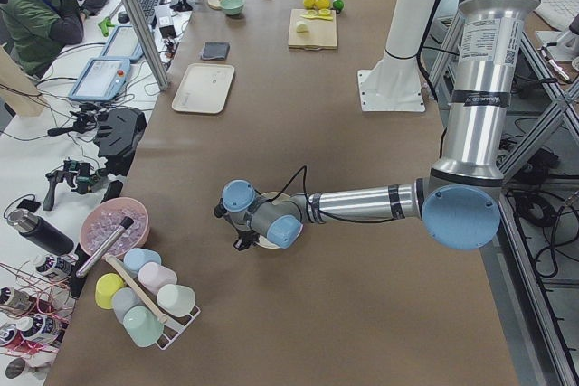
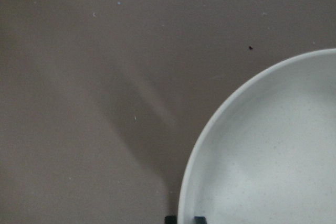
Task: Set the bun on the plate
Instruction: 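Reach the left gripper to the white plate's rim and grasp it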
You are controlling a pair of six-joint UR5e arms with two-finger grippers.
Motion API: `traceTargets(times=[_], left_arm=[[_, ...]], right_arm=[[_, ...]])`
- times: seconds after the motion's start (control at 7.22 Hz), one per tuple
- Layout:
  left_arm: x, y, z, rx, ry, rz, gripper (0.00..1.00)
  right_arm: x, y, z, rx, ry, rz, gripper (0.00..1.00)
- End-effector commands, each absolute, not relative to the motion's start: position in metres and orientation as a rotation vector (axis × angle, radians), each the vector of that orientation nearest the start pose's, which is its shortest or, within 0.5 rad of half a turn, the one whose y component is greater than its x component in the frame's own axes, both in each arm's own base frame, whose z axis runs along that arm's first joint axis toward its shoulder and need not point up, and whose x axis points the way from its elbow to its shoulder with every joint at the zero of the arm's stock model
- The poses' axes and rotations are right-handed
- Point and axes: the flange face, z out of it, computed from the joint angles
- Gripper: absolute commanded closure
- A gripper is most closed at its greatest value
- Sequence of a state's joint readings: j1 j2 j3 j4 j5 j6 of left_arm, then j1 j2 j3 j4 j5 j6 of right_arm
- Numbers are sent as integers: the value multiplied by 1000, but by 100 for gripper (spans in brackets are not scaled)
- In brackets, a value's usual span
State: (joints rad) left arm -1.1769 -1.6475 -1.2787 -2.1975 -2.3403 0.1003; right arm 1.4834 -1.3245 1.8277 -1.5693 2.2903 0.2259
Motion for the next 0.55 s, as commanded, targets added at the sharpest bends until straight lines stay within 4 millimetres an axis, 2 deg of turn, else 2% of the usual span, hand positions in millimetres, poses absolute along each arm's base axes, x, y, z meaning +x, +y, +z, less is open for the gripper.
traceTargets(times=[0.0,0.14,0.28,0.42], left_arm=[[141,-529,667,322,852,619,100],[131,-547,639,367,866,586,100],[131,-559,616,385,879,546,100],[125,-565,596,406,887,510,100]], right_arm=[[17,-575,401,369,-770,-53,0],[16,-579,399,370,-769,-53,0],[13,-581,394,374,-776,-62,0],[2,-584,389,375,-779,-81,0]])
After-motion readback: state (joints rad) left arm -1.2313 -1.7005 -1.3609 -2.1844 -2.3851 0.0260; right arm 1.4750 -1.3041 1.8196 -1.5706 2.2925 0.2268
